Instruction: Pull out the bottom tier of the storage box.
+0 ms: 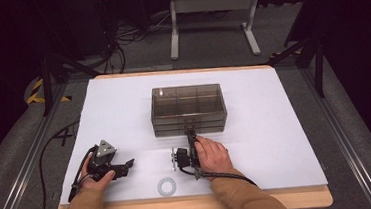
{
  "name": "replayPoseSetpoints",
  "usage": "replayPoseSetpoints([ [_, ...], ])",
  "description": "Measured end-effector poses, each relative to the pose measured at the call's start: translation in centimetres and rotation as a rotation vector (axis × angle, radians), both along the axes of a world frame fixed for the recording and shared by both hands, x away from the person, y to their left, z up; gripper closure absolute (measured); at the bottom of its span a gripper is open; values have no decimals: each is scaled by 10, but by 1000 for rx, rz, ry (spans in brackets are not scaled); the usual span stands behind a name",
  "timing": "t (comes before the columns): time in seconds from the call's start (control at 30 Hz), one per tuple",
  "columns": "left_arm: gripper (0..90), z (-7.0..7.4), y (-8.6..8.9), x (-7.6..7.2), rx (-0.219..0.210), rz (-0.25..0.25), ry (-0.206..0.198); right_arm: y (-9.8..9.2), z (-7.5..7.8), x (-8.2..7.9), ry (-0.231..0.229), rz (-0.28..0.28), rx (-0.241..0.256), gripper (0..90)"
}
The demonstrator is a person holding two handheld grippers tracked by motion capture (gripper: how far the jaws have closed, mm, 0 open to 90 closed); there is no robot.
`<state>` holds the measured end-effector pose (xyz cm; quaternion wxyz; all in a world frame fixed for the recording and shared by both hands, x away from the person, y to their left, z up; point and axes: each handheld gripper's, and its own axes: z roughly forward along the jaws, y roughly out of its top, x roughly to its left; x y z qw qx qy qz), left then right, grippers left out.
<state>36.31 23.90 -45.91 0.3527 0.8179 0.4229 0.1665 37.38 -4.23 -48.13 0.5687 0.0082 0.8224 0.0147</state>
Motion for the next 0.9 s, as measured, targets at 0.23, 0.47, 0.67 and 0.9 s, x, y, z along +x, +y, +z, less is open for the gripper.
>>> replayPoseSetpoints([
  [0.23, 202, 0, 0, 0, -1, 0, 1, 4, -5, -1, -39, -14, -39, 767],
  [0.47, 202, 0, 0, 0, -1, 0, 1, 9, -8, -1, -67, -44, -53, 791],
  [0.67, 202, 0, 0, 0, 0, -1, 1, 11, -9, -2, -77, -58, -57, 800],
  [0.9, 204, 0, 0, 0, 1, -2, 2, 12, -9, -2, -79, -60, -64, 803],
])
